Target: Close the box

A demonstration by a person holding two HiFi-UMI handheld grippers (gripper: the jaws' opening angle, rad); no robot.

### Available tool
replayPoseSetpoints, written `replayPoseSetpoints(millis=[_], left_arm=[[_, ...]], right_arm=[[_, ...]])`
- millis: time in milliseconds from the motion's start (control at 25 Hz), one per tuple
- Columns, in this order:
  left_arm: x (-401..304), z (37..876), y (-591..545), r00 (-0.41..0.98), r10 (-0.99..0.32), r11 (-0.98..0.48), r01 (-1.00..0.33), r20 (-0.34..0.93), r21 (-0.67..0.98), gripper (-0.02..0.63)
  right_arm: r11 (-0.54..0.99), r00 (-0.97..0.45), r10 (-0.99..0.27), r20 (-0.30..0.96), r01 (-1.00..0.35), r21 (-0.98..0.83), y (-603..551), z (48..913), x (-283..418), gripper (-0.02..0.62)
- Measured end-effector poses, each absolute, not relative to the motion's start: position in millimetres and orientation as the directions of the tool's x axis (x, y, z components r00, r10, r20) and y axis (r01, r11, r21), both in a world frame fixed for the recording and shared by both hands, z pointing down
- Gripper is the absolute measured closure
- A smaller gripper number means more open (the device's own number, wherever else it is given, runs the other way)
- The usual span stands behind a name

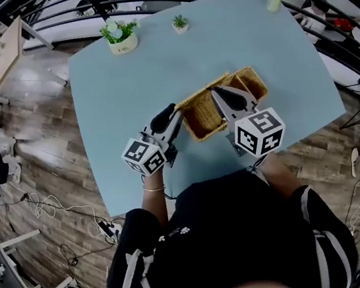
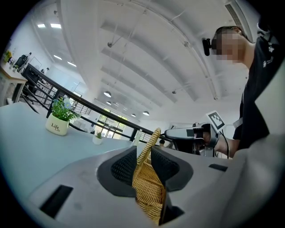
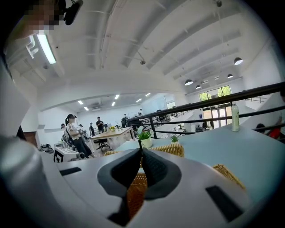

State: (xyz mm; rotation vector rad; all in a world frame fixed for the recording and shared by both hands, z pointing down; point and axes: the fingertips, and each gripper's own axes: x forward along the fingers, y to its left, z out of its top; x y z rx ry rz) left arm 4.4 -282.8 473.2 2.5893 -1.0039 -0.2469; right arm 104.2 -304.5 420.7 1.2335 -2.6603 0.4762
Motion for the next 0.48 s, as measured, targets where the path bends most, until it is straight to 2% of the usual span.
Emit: replayPoseSetpoints(millis=[480], left_arm=[[10,477,-271,0.735,-0.678,-0.684,-0.631,-0.001,0.366,0.508]], right_arm=[[0.612,-0.655,-0.697,0.291,-0.756,-0.234,-288,425,112,0.58]])
